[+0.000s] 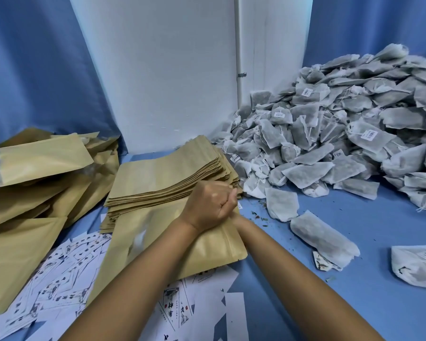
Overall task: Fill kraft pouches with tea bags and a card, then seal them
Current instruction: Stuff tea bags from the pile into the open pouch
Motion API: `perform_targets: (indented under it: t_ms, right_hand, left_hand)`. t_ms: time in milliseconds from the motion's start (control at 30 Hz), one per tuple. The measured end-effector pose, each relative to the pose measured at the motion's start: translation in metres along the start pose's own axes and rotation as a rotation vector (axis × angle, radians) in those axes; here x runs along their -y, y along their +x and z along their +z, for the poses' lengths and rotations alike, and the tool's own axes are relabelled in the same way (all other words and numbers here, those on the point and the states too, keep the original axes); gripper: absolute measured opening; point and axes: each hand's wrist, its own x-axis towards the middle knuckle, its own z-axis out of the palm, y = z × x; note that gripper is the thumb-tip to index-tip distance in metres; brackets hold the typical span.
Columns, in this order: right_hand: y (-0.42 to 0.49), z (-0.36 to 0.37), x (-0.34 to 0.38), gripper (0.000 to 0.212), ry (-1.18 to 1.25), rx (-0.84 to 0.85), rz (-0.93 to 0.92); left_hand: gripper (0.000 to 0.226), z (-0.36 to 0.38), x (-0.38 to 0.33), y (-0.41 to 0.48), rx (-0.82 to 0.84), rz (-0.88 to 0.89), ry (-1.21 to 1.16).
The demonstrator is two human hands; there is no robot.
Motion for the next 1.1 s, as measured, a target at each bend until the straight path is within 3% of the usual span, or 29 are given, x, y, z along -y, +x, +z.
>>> perform_targets:
  t_ms: [67, 133, 167, 200, 233, 300, 400, 500, 567, 600, 667, 733, 833, 900, 967, 1100]
  right_hand:
    - [-0.007, -0.02, 0.006, 0.031, 0.157, -0.115, -0.083]
    - [-0.006, -0.052, -0.006, 0.012, 0.211, -0.43, -0.11]
    - [-0.004, -0.07, -0.019, 0.004, 0.0, -0.597, -0.044]
    - [-0.007, -0.084, -0.031, 0.019, -0.305, -0.69, 0.091]
    - [-0.011, -0.095, -0.046, 0.037, -0.598, -0.687, 0.223]
    - [-0.019, -0.108, -0.072, 0.047, -0.858, -0.588, 0.314]
    - [-0.022, -0.107, -0.076, 0.028, -0.733, -0.547, 0.172]
    - [-0.029, -0.104, -0.052, 0.028, -0.531, -0.708, -0.015]
    - [-0.042, -0.107, -0.048, 0.025, -0.599, -0.845, -0.071]
    - [-0.049, -0.111, -0.051, 0.023, -0.694, -0.871, -0.001]
    - [-0.061, -0.116, -0.058, 0.022, -0.913, -0.771, 0.354]
    - [-0.068, -0.112, -0.06, 0.031, -0.906, -0.624, 0.649]
    - [-0.068, -0.098, -0.062, 0.044, -0.949, -0.525, 0.711]
    - [-0.069, -0.097, -0.064, 0.044, -1.013, -0.559, 0.675]
    - [-0.07, -0.102, -0.068, 0.044, -0.927, -0.658, 0.507]
    - [-0.078, -0.098, -0.048, 0.035, -0.182, -0.777, -0.214]
  left_hand:
    - [0.046, -0.006, 0.008, 0.001, -0.063, -0.049, 0.042]
    - [0.048, -0.008, 0.012, 0.004, -0.108, -0.09, 0.056]
    - [0.049, -0.007, 0.012, 0.006, -0.116, -0.106, 0.057]
    - [0.05, -0.004, 0.011, 0.007, -0.117, -0.117, 0.057]
    - [0.05, -0.001, 0.011, 0.008, -0.113, -0.122, 0.058]
    - [0.05, 0.005, 0.01, 0.009, -0.107, -0.114, 0.062]
    - [0.05, 0.013, 0.008, 0.008, -0.084, -0.096, 0.045]
    - [0.049, 0.017, 0.006, 0.006, -0.06, -0.09, 0.047]
    - [0.049, 0.016, 0.005, 0.005, -0.055, -0.083, 0.053]
    - [0.049, 0.015, 0.005, 0.006, -0.06, -0.08, 0.059]
    - [0.05, 0.013, 0.005, 0.007, -0.077, -0.081, 0.067]
    - [0.05, 0.013, 0.004, 0.007, -0.083, -0.09, 0.075]
    - [0.05, 0.015, 0.003, 0.007, -0.08, -0.088, 0.093]
    - [0.05, 0.017, 0.001, 0.005, -0.068, -0.091, 0.098]
    - [0.05, 0.017, 0.0, 0.005, -0.065, -0.097, 0.11]
    - [0.05, 0.017, -0.003, 0.004, -0.066, -0.103, 0.131]
